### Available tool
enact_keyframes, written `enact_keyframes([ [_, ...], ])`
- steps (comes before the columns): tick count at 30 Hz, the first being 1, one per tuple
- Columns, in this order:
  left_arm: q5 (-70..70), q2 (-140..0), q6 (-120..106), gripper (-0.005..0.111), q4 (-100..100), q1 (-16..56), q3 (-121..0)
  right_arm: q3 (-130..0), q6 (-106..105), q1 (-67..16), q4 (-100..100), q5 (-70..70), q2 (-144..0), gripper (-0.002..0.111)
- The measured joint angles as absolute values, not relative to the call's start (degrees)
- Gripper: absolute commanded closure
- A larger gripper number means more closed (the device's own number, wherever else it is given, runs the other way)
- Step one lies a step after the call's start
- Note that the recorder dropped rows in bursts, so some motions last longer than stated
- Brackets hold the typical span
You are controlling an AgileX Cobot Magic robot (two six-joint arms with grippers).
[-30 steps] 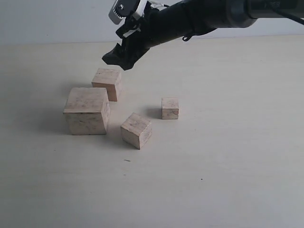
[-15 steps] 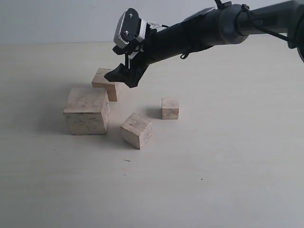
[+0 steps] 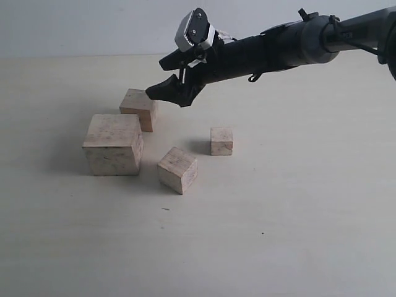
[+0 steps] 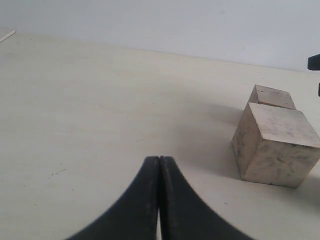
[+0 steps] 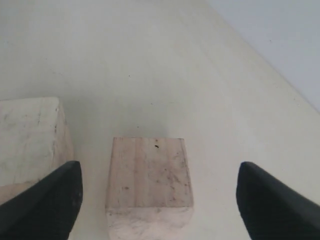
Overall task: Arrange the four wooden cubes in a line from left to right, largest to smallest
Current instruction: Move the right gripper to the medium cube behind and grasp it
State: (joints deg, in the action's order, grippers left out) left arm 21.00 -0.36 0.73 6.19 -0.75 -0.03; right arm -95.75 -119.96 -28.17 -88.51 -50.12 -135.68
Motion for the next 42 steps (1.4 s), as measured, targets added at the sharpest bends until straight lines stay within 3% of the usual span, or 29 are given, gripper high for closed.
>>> enact_keyframes([
  [37,21.0,-0.4,0.7,0.107,6.2,-0.8,0.0,-99.3,-120.0,-32.2,-87.7,-42.4,-142.4,0.031],
  [39,21.0,-0.4,0.7,0.107,6.2,-0.8,0.0,-100.3,-120.0,-32.2,-87.7,-42.4,-143.2,0.045],
  [42,21.0,-0.4,0.7,0.107,6.2,-0.8,0.0,-100.7,-120.0,-32.2,-87.7,-42.7,-143.6,0.084],
])
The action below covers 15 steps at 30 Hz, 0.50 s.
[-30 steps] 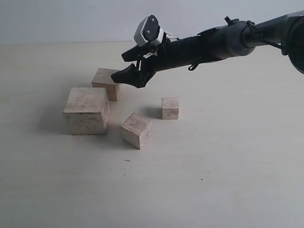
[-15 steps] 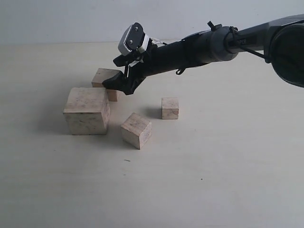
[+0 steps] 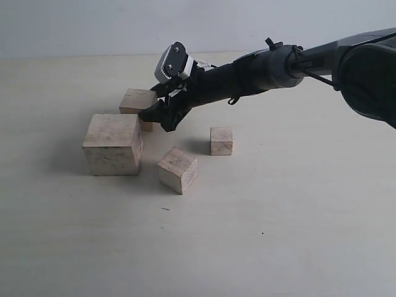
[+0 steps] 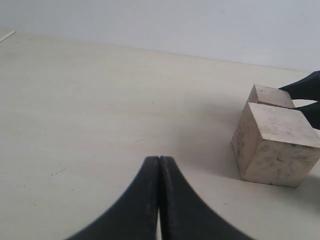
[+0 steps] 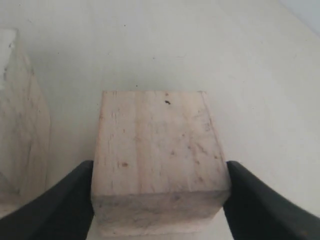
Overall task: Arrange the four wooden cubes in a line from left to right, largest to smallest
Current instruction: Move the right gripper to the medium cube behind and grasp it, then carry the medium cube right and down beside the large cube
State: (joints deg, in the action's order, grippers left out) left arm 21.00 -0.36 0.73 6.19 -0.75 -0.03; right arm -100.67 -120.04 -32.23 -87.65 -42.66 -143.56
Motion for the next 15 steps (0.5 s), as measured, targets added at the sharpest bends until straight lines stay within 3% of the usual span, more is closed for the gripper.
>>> enact_keyframes([
  [3,21.0,-0.4,0.7,0.107,6.2,-0.8,0.0,-100.7,-117.3,-32.2,-85.3,-42.7,-143.1,0.108],
  [15,21.0,-0.4,0.7,0.107,6.2,-0.8,0.0,-100.7,-94.2,-31.8,-57.4,-40.2,-132.5,0.108],
])
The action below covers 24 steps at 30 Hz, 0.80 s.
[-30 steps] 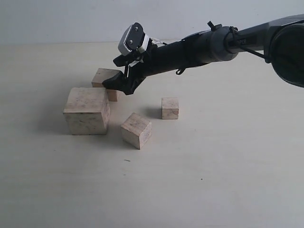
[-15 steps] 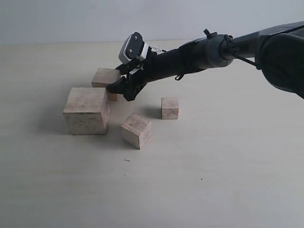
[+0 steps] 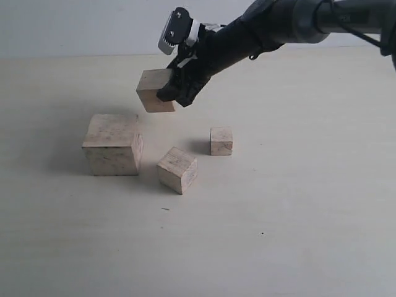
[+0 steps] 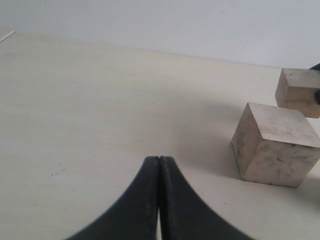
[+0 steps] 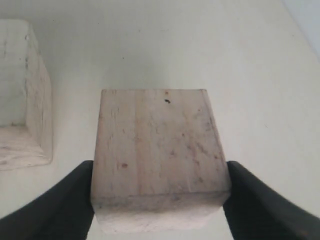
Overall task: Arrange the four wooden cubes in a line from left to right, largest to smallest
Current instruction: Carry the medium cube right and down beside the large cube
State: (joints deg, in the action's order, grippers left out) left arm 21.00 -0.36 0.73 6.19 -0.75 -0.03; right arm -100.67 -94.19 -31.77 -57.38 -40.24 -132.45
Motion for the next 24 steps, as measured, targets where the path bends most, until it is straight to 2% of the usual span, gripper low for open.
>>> enact_keyframes([
  [7,21.0,-0.4,0.7,0.107,6.2,-0.8,0.0,-100.7,-80.4,-31.5,-43.9,-54.2,-128.9,0.108],
  [13,21.0,-0.4,0.7,0.107,6.2,-0.8,0.0,-100.2,-80.1,-31.5,-39.8,-59.8,-129.1,0.108],
  [16,21.0,-0.4,0.7,0.107,6.2,-0.8,0.0,-97.6,-83.4,-31.5,-39.7,-66.9,-129.1,0.108],
  [24,21.0,-0.4,0.7,0.107,6.2,-0.8,0.0,-95.6,-85.2,-31.5,-40.9,-68.6,-128.8,0.108],
])
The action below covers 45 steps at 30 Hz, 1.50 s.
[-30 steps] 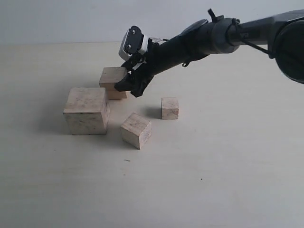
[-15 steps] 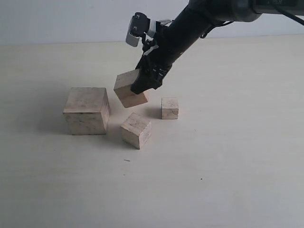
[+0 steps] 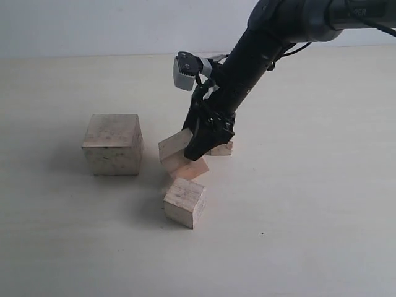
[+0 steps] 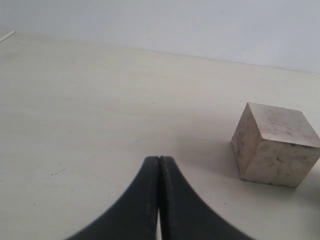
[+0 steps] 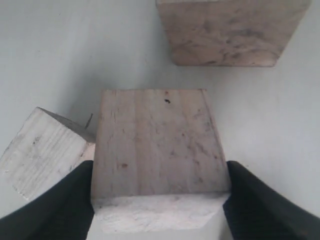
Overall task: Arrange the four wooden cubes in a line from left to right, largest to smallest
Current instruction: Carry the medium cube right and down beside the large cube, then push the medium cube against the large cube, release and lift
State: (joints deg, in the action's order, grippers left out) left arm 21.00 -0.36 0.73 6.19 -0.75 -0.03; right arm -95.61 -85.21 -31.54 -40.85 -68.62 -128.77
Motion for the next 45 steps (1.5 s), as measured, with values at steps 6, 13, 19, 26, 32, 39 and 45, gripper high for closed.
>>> enact_keyframes([
  [6,21.0,-0.4,0.7,0.107,6.2,-0.8,0.0,-95.6,-85.4,-31.5,-44.8,-63.8,-128.2,0.108],
  [13,21.0,-0.4,0.7,0.107,6.2,-0.8,0.0,-95.6,-89.7,-31.5,-49.5,-61.5,-130.1,0.108],
  [19,21.0,-0.4,0.7,0.107,6.2,-0.8,0.0,-95.6,-90.8,-31.5,-51.6,-61.3,-133.2,0.108],
  [26,21.0,-0.4,0.7,0.107,6.2,-0.8,0.0,-95.6,-92.6,-31.5,-53.4,-61.1,-134.5,0.108],
  [32,21.0,-0.4,0.7,0.107,6.2,-0.8,0.0,-95.6,-92.9,-31.5,-53.6,-61.4,-134.8,0.108],
  [39,21.0,-0.4,0.7,0.107,6.2,-0.8,0.0,-95.7,-92.3,-31.5,-53.6,-61.5,-134.9,0.092],
  [45,21.0,-0.4,0.7,0.107,6.2,-0.8,0.0,-95.7,-91.7,-31.5,-54.0,-61.5,-134.9,0.050],
])
